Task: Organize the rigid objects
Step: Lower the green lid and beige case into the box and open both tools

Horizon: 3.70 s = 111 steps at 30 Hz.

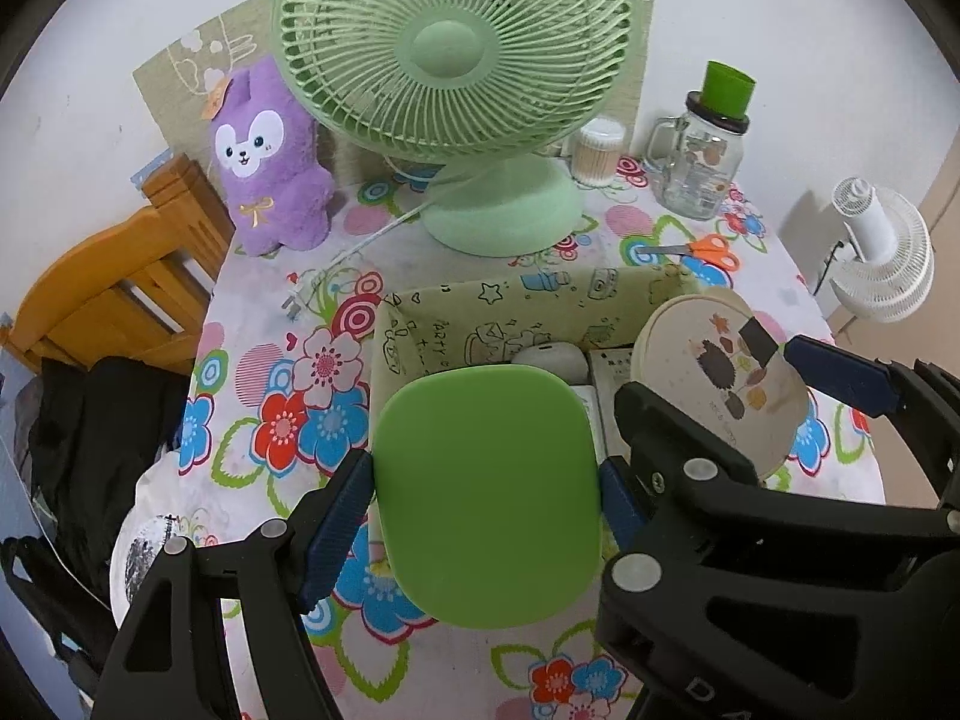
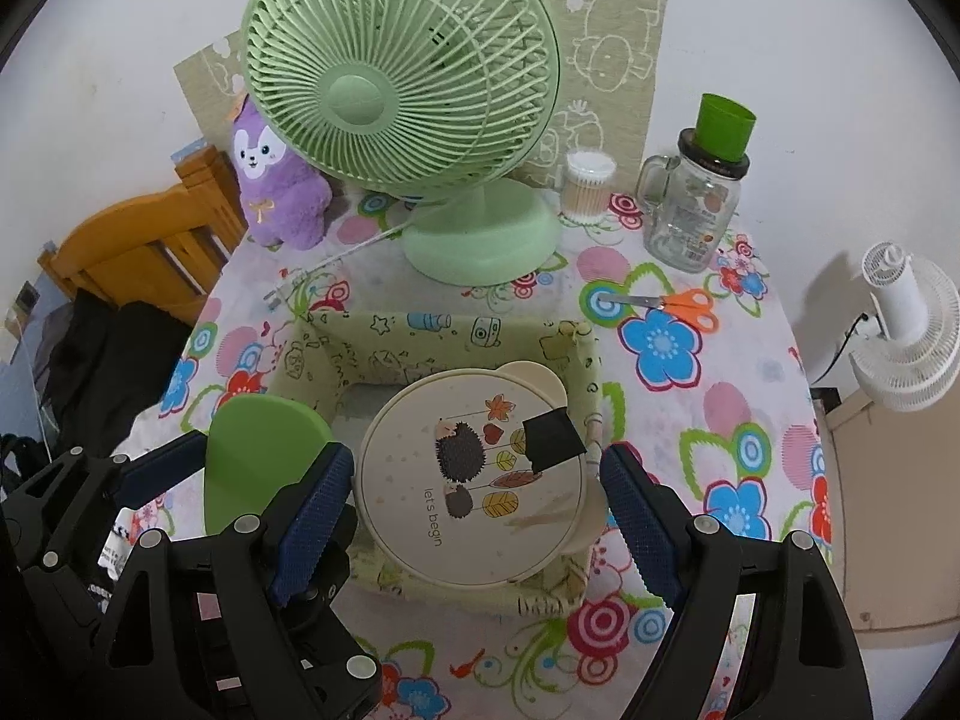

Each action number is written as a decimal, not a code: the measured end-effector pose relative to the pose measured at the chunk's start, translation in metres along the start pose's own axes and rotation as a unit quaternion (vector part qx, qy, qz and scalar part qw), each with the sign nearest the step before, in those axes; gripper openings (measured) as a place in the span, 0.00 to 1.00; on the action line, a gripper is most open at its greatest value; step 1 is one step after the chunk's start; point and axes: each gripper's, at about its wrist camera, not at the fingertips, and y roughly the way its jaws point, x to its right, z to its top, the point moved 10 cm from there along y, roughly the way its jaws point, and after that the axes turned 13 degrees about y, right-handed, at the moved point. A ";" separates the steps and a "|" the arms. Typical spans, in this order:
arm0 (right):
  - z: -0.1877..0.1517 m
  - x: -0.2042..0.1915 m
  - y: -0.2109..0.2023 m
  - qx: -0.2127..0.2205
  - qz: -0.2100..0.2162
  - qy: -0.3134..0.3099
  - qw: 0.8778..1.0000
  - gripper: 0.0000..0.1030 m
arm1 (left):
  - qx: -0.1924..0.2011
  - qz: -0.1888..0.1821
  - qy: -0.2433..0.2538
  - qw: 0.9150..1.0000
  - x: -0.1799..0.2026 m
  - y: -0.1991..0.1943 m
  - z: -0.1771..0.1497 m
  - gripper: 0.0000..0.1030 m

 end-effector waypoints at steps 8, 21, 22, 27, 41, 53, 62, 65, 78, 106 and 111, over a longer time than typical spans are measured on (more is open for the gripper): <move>0.010 0.003 0.022 -0.013 -0.002 -0.007 1.000 0.83 | -0.015 0.003 -0.009 1.000 -0.007 0.027 0.009 0.76; 0.023 0.012 0.054 -0.025 -0.006 -0.010 1.000 0.83 | -0.033 0.006 0.001 0.999 -0.009 0.064 0.023 0.76; 0.024 0.014 0.058 -0.028 -0.006 -0.008 1.000 0.83 | -0.035 0.006 0.002 0.999 -0.009 0.066 0.024 0.76; 0.028 0.014 0.064 -0.029 0.001 -0.007 1.000 0.83 | -0.037 0.002 -0.001 0.999 -0.009 0.071 0.027 0.76; 0.023 0.000 0.081 -0.053 0.036 0.016 0.998 0.85 | -0.040 -0.006 -0.001 0.999 -0.010 0.069 0.026 0.76; 0.025 0.009 0.059 -0.037 0.032 0.023 0.999 0.91 | -0.028 -0.011 0.008 1.000 -0.003 0.056 0.029 0.76; 0.025 0.035 0.040 -0.014 0.000 0.035 0.999 0.93 | -0.024 -0.021 0.030 0.999 0.013 0.057 0.032 0.76; 0.021 0.046 0.041 -0.016 -0.007 0.046 0.999 0.93 | -0.028 -0.022 0.037 0.999 0.017 0.062 0.031 0.76; 0.015 0.067 0.060 -0.034 -0.025 0.070 0.997 0.93 | -0.043 -0.017 0.061 0.997 0.029 0.085 0.034 0.75; 0.009 0.054 0.044 -0.029 -0.026 0.066 0.997 0.93 | -0.040 0.012 0.068 0.997 0.008 0.060 0.022 0.94; 0.002 0.050 0.041 -0.029 -0.030 0.063 0.997 0.93 | -0.043 0.013 0.058 0.997 -0.003 0.054 0.011 0.94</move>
